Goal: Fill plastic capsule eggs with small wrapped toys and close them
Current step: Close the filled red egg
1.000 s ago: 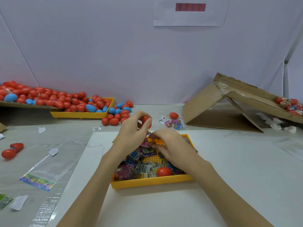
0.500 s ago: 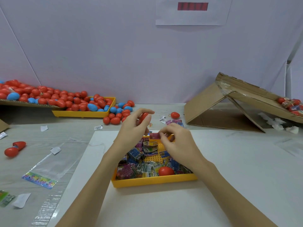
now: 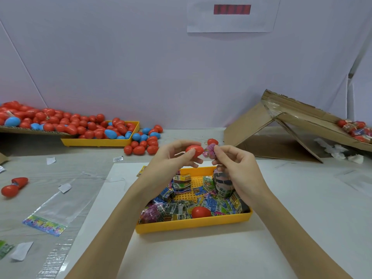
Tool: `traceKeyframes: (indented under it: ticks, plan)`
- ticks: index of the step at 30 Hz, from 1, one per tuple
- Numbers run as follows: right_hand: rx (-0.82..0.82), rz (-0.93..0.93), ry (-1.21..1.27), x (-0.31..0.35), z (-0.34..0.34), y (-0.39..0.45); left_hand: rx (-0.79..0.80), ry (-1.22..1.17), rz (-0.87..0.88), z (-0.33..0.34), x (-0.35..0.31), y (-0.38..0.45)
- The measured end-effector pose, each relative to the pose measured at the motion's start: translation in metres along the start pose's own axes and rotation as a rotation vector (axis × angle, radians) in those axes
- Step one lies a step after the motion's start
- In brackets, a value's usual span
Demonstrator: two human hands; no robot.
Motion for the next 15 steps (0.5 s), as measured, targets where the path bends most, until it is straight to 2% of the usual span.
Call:
traceKeyframes:
  ticks: [4,8,15]
  plan:
    - [-0.016,-0.003,-0.013,0.0,0.0,-0.002,0.008,-0.111,-0.055,0.011,0.004,-0.001]
    - [-0.057,-0.043,-0.04,0.004,-0.006,-0.003,0.05,0.095,-0.015,0.013,0.002,-0.002]
    - [-0.087,-0.082,-0.085,0.008,-0.008,-0.004,0.108,0.128,0.009,0.018,-0.001,-0.003]
Point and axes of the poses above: each hand's wrist, its own y-axis towards the middle knuckle, its own z-axis out of the palm, x = y × z, the point moved 10 cm from there along y, towards the middle knuckle, and after that the axes turned 15 degrees about z, right-handed, at the moved point
